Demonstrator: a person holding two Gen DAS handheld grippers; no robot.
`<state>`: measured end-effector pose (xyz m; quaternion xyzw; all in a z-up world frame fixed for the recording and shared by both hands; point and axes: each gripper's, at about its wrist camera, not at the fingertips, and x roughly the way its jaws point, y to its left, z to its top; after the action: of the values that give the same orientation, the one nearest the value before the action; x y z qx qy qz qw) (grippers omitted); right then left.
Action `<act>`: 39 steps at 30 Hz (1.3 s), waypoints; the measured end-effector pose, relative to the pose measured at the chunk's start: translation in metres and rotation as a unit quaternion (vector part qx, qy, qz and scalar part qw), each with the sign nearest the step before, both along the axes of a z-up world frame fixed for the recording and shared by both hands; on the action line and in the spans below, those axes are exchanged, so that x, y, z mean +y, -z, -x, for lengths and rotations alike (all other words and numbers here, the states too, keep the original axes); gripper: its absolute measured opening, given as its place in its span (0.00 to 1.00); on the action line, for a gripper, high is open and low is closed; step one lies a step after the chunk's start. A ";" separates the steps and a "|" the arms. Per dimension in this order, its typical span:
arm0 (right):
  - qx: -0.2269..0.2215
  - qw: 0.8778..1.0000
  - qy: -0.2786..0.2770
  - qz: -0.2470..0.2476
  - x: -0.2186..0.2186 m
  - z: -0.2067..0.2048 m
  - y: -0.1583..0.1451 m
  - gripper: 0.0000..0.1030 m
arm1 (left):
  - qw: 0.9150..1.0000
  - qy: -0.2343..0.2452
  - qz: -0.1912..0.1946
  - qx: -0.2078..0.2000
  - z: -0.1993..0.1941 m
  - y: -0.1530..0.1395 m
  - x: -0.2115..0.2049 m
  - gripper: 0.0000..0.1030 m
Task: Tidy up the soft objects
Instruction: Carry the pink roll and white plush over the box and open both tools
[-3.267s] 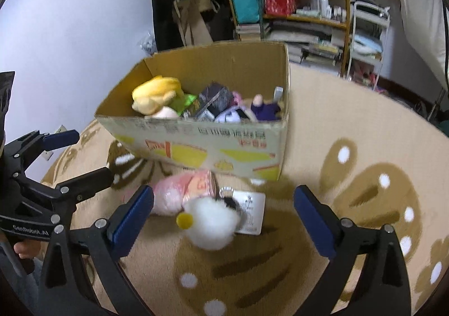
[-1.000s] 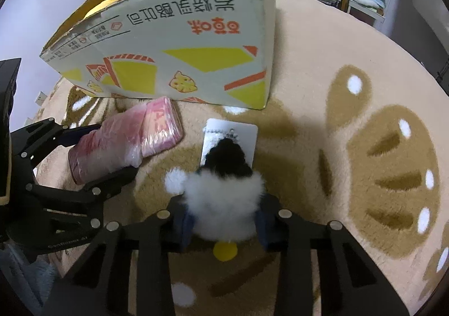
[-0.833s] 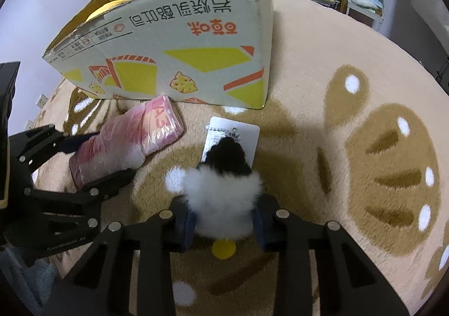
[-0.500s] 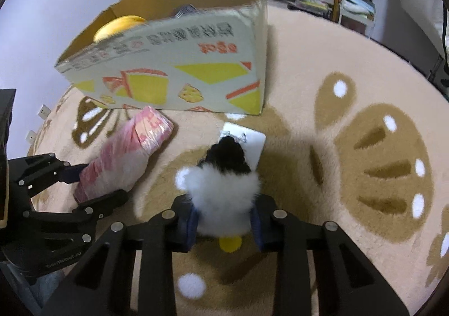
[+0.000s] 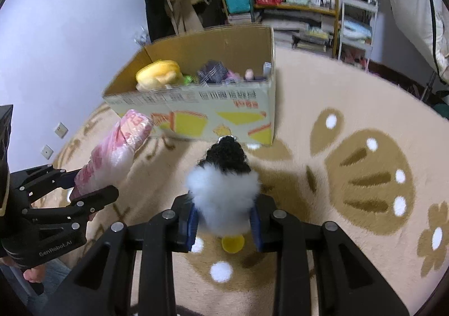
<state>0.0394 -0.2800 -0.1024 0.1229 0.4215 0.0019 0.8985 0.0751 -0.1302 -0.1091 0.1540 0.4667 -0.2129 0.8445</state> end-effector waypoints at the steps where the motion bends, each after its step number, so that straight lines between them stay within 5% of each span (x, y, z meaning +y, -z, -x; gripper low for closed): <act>1: -0.009 1.000 -0.001 0.003 0.001 0.001 -0.004 0.31 | 1.000 -0.004 0.002 -0.012 0.003 -0.006 0.003 0.41; 16: -0.132 0.990 -0.016 0.040 0.005 0.000 -0.078 0.31 | 0.987 -0.033 0.045 -0.149 -0.009 -0.089 0.021 0.41; 27: -0.148 0.988 -0.016 0.038 -0.009 -0.044 -0.083 0.31 | 0.983 -0.029 0.042 -0.176 -0.051 -0.096 0.004 0.41; 39: -0.148 0.988 -0.014 0.031 -0.021 -0.087 -0.065 0.31 | 0.986 -0.037 0.059 -0.155 -0.098 -0.077 -0.003 0.38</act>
<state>0.1268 -0.3006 -0.0373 0.0879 0.2852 0.0196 0.9542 0.1731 -0.1334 -0.0326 0.1177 0.3224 -0.1825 0.9214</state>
